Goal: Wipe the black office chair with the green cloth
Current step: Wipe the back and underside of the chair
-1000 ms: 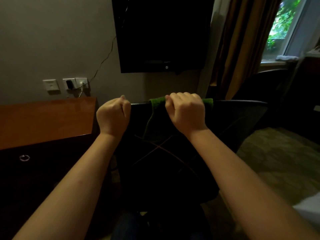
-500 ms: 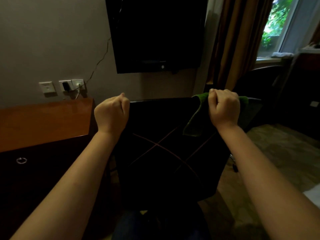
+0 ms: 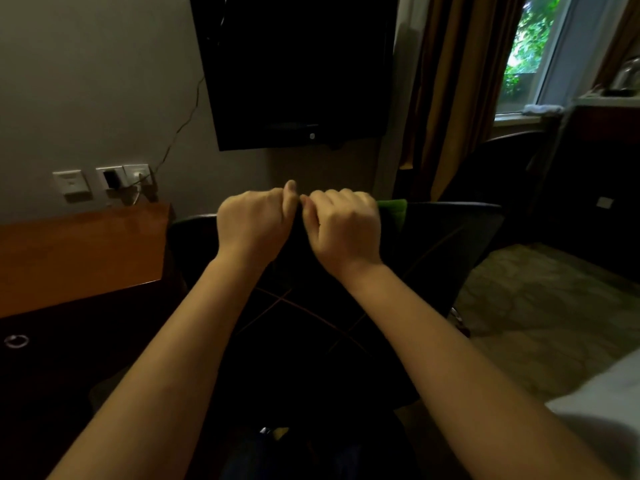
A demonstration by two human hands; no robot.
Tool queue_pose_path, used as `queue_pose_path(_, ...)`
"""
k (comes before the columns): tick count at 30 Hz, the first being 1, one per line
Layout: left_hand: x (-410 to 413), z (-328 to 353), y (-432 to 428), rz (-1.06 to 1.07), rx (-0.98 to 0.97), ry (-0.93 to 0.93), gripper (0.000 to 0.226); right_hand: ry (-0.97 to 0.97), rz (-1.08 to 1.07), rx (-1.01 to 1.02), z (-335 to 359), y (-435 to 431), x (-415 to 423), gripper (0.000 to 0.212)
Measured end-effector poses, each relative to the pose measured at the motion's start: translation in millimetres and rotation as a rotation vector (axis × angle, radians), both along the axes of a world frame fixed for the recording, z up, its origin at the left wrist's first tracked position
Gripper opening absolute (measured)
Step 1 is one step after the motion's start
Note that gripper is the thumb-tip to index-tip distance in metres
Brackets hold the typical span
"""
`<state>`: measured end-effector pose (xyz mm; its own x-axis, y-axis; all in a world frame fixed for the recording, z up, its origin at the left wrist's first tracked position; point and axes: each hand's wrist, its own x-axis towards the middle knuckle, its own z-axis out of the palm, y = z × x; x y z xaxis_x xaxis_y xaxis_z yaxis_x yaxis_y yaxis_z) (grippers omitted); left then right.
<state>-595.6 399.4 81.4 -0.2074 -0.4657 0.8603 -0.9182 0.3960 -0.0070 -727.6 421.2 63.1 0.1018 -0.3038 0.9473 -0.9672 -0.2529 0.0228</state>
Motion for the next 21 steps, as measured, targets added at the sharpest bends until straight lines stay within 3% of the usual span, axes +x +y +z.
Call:
queue_pose_path(5,19,-1,-6,-0.048,-0.035,0.061,0.067,0.055,0.043,-0.015,1,1,-9,0.034)
queue_pose_path(10,29,-4,-12,-0.077,-0.09,0.105,0.056,0.021,0.009,-0.059,-1,4,-52,0.037)
queue_pose_path(21,19,-6,-15,-0.059,-0.223,0.063,0.049,-0.203,-0.102,-0.108,-19,7,-166,0.045)
